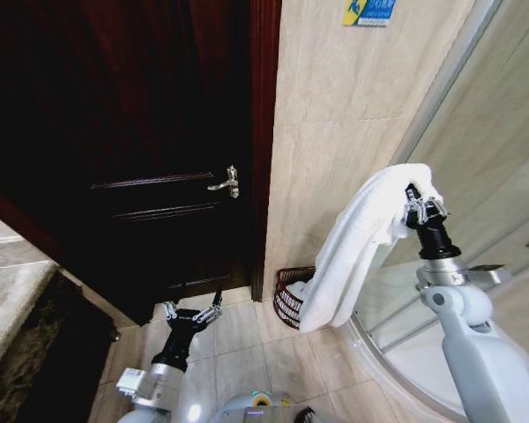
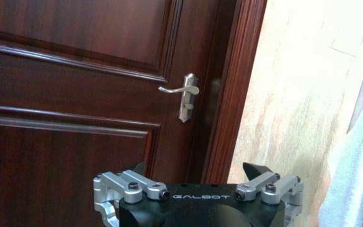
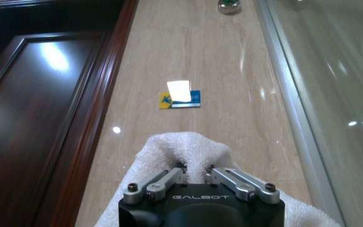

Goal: Discard the used towel into the hamper.

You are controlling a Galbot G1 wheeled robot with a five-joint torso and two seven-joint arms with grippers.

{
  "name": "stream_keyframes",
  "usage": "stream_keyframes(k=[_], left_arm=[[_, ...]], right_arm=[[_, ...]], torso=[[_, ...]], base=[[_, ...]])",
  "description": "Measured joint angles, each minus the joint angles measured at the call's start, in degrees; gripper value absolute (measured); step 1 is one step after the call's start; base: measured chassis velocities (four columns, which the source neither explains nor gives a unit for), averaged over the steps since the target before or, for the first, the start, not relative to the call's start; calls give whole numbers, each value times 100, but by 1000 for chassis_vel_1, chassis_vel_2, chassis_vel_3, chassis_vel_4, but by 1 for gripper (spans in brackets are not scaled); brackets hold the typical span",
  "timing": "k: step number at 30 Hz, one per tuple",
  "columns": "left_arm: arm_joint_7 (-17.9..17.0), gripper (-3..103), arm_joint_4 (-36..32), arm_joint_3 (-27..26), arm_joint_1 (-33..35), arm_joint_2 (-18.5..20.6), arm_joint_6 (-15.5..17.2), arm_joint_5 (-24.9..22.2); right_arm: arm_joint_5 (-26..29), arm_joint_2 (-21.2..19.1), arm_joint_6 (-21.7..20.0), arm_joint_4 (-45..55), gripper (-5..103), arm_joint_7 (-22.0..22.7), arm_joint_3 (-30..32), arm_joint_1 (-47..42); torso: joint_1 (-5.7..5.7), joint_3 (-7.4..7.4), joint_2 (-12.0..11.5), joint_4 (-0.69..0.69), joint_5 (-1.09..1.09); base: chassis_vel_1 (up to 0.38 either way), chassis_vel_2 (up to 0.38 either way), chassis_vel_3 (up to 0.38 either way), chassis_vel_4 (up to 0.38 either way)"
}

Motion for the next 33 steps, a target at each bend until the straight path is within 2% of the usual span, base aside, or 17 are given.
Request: stream_keyframes(k=[14,33], left_arm=[[0,100,0,0,0,0,0,0],[0,100,0,0,0,0,0,0]], right_arm=[[20,-225,-159,-897,8,347,-766,1185],[283,-880,-344,-1347,8,414,-1082,2236]], torso=[[3,2,2,1,2],[3,2,4,1,-1]], base=[[0,0,0,0],[0,0,0,0]])
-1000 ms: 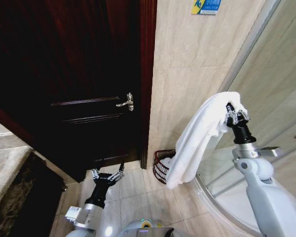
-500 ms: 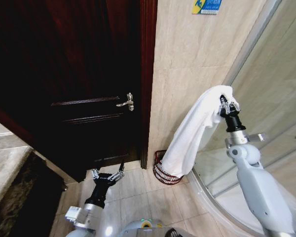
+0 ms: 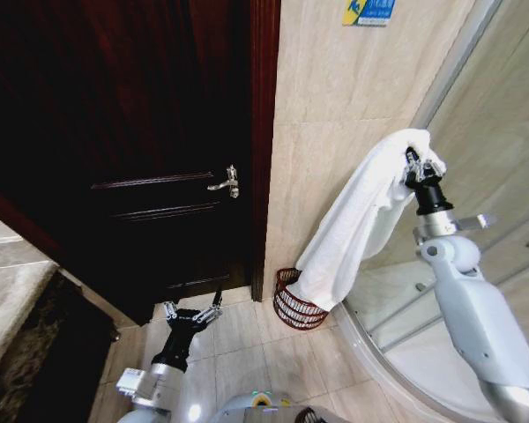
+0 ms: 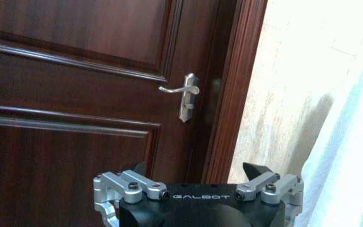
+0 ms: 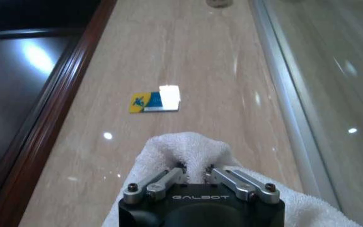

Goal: Discard the used towel into the hamper.

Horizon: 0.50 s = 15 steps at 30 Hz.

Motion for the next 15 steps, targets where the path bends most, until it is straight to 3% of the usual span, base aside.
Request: stream_keyframes(k=[6,15], left_arm=[[0,100,-1,0,0,0,0,0],[0,100,0,0,0,0,0,0]], right_arm=[[17,-83,-40,-143,8,34,-214,390],[-135,291,-27,-259,8,27,-344,63]], torso=[[0,0,1,0,-1],[0,0,1,-1,1]], base=[[0,0,0,0],[0,0,0,0]])
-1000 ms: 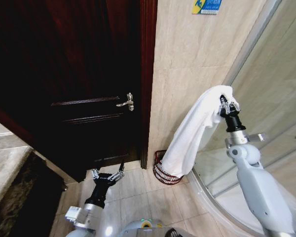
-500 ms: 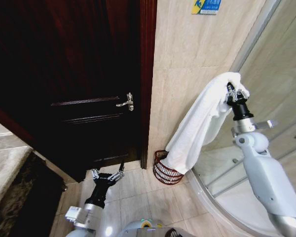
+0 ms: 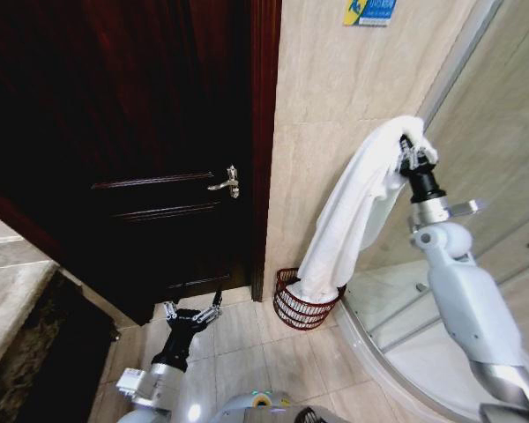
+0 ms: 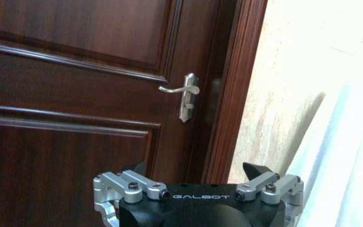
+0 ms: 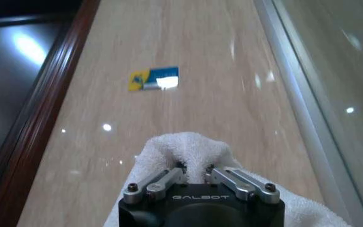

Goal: Discard the used towel into the hamper.

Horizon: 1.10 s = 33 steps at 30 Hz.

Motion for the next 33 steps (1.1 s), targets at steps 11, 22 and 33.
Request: stream_keyframes(k=[11,22,33], left_arm=[[0,100,0,0,0,-1,0,0],[0,100,0,0,0,0,0,0],[0,100,0,0,0,0,0,0]], right_arm=[[-157,445,157,-400,8,-281,-101,-602],[-151,712,254,-1141,8,-380,-346,-582],[-81,1009,393,-1790,8,-514,-596,-712]], torso=[[0,0,0,0,0],[0,0,0,0,-2],[0,0,0,0,-1]], base=[[0,0,0,0],[0,0,0,0],[0,0,0,0]])
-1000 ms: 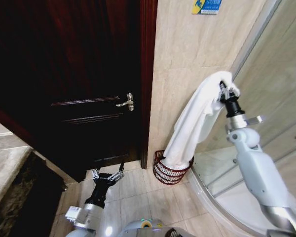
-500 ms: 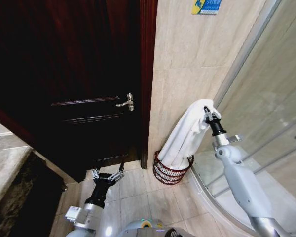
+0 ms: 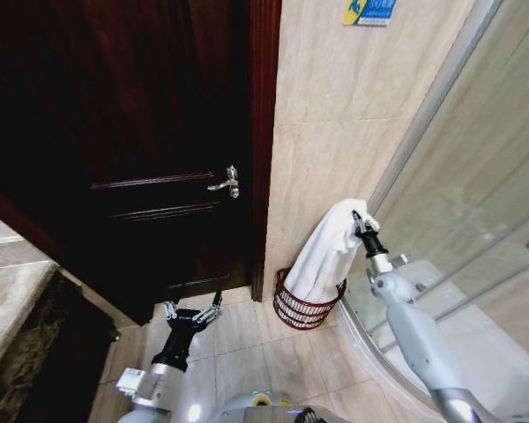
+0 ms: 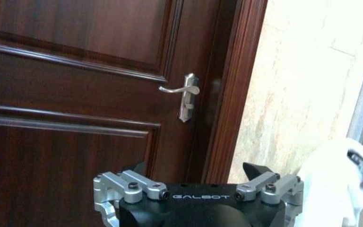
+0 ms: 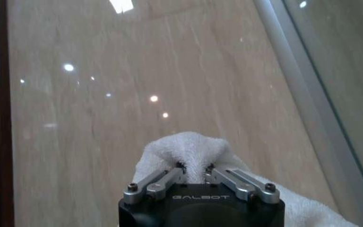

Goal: Discard the used towel into the hamper.

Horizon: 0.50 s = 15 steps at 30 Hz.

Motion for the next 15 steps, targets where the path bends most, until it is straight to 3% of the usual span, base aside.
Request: stream_keyframes(k=[15], left_arm=[[0,100,0,0,0,0,0,0]], right_arm=[[89,447,134,-1130,8,-290,-264,-153]], torso=[[0,0,0,0,-1]], base=[[0,0,0,0]])
